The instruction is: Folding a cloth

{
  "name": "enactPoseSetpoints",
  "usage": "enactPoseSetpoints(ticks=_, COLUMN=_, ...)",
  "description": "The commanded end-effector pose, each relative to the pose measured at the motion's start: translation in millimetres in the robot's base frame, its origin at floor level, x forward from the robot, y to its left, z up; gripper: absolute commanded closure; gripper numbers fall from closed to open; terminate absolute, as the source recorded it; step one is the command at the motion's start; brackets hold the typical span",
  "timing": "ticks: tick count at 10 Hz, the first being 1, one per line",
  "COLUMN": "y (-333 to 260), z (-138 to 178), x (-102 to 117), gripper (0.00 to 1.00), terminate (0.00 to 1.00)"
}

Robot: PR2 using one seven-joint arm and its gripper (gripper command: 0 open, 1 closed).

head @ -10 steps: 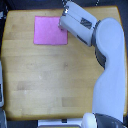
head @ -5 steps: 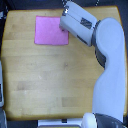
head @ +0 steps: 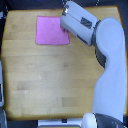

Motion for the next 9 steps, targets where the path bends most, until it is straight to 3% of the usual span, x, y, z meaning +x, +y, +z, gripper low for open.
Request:
enactPoseSetpoints(ticks=1, y=4, z=7, x=2, gripper=1.00, terminate=0.00)
enactPoseSetpoints(ticks=6, y=11, z=30, x=4, gripper=1.00, terminate=0.00)
enactPoseSetpoints(ticks=9, y=24, z=62, x=10, gripper=1.00, terminate=0.00)
